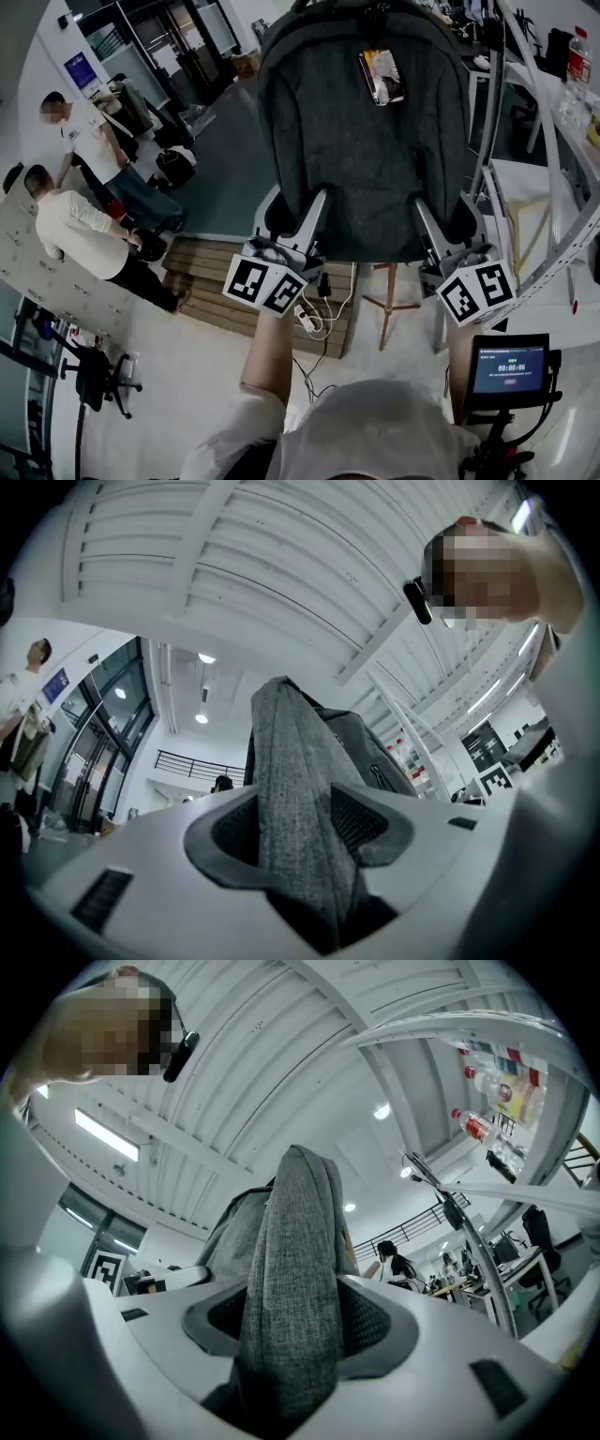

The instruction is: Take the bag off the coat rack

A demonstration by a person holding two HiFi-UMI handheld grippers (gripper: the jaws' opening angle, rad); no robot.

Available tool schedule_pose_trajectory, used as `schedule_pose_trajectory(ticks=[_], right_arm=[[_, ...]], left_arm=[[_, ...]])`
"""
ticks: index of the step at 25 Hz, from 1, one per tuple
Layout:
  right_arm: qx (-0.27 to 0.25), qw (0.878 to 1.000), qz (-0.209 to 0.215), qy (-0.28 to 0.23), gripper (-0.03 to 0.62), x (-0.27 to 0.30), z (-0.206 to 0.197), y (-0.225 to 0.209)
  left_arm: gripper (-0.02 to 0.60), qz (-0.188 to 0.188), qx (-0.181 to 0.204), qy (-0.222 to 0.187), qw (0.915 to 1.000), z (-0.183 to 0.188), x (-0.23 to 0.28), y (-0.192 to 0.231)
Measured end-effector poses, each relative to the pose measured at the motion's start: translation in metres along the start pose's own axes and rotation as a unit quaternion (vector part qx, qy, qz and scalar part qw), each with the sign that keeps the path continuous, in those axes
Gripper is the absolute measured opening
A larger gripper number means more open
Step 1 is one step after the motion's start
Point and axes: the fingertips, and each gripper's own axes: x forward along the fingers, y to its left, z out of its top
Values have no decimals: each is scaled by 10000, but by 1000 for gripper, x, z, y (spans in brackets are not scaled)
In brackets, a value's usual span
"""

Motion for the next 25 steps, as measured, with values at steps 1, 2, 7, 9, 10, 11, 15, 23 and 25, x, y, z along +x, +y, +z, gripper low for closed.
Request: schedule_pose_trajectory(ticks=[1, 2, 7, 9, 10, 11, 15, 23, 25], right_arm=[[-19, 10000, 56, -51, 252, 1, 5, 6], [-49, 9999, 130, -98, 251, 3, 9, 11], [-27, 9977, 644, -230, 250, 27, 17, 37], [66, 9962, 838, -244, 250, 37, 13, 50], [124, 9951, 949, -245, 250, 43, 9, 59], [192, 9936, 1083, -240, 250, 49, 5, 70], [518, 9842, 1686, -162, 249, 68, -6, 113], [1271, 9495, 2853, 284, 247, 88, -40, 198], [1464, 9385, 3093, 469, 247, 89, -53, 227]], left_arm=[[216, 31, 27, -63, 10000, 6, -4, 0], [215, 75, 55, -131, 9999, 13, -9, 0], [213, 460, 278, -366, 9979, 41, -31, 15], [212, 635, 398, -384, 9965, 49, -44, 24], [212, 742, 467, -386, 9954, 54, -53, 30], [211, 874, 544, -382, 9940, 58, -64, 36], [209, 1487, 846, -320, 9847, 81, -109, 50], [209, 2849, 1234, -33, 9506, 112, -200, 59], [209, 3183, 1256, 96, 9396, 117, -229, 63]])
